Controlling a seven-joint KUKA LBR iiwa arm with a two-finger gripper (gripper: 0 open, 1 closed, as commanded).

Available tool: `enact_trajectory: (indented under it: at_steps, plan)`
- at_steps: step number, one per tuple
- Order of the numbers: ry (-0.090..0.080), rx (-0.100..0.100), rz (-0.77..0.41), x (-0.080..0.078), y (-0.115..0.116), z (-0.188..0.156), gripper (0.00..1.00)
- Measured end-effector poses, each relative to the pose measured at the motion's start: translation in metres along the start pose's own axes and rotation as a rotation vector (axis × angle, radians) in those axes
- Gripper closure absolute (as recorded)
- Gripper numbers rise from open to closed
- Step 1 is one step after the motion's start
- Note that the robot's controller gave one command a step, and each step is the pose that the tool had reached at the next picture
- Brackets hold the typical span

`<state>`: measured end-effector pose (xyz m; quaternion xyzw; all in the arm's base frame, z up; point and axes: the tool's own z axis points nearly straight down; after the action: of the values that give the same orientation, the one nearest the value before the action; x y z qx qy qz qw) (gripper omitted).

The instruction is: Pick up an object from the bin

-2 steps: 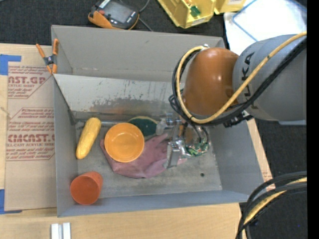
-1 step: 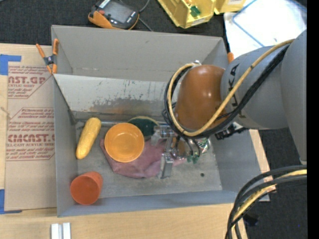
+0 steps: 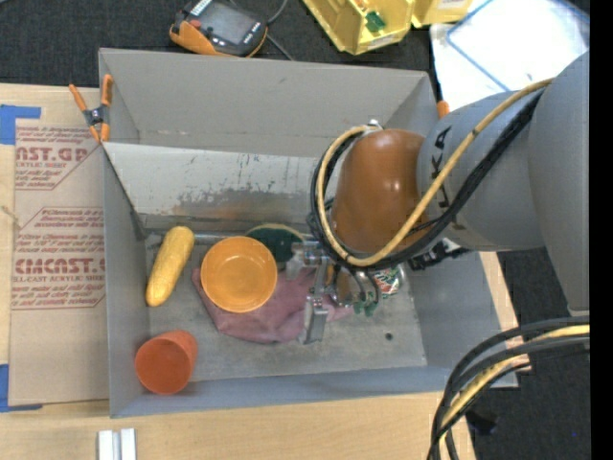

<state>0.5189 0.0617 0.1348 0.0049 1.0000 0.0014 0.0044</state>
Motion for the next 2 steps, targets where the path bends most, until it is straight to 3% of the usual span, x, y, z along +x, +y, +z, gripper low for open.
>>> enact_trajectory:
  at_steps: [1,2]
  plan:
    - [0.001,-0.001,-0.208,-0.015,-0.037,0.066,0.00]
    - [-0.002,-0.004,-0.313,-0.013,0.012,0.065,0.00]
